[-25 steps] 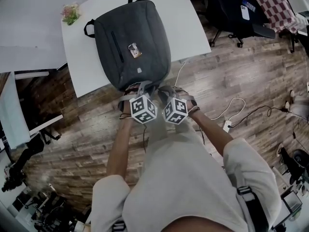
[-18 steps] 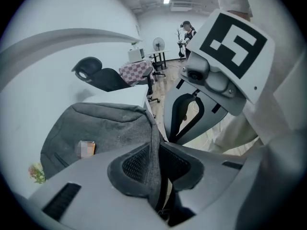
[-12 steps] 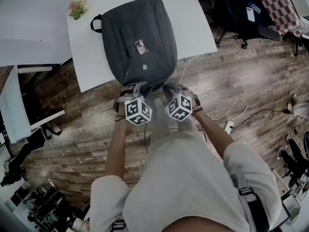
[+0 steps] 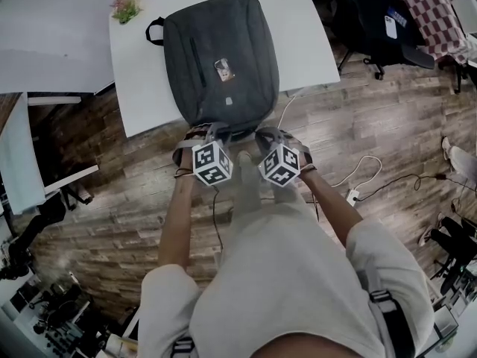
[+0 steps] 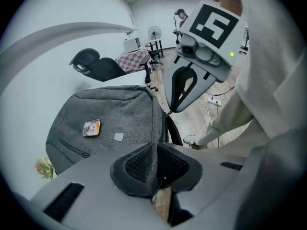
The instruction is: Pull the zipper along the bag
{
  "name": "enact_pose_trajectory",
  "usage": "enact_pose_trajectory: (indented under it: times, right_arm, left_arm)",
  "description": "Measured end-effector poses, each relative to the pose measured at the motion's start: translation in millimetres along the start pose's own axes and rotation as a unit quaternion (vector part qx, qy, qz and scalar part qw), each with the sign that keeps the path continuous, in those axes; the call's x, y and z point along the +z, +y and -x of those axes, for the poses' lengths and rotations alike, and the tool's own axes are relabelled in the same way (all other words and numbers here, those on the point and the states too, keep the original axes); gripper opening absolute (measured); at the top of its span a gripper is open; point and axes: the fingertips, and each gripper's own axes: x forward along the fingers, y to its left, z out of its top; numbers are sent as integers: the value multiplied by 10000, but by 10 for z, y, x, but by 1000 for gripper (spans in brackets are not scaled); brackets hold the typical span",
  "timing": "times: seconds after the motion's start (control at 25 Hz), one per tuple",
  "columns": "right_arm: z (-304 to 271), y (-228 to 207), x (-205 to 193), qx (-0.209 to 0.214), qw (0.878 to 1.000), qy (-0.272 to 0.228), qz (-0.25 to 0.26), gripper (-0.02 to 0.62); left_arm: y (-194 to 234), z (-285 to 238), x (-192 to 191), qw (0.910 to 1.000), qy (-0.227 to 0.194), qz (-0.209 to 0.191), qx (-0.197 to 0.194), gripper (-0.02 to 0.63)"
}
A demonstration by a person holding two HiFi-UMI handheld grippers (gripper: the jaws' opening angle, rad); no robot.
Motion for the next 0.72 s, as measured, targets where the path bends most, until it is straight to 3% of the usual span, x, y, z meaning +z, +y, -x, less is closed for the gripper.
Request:
enact_pose_trajectory:
  times: [0.72]
  right_arm:
    - [-296, 305, 379, 315, 9991, -85, 265, 28]
  left_arm:
    - [25, 3, 8, 9998, -67, 163, 11, 49]
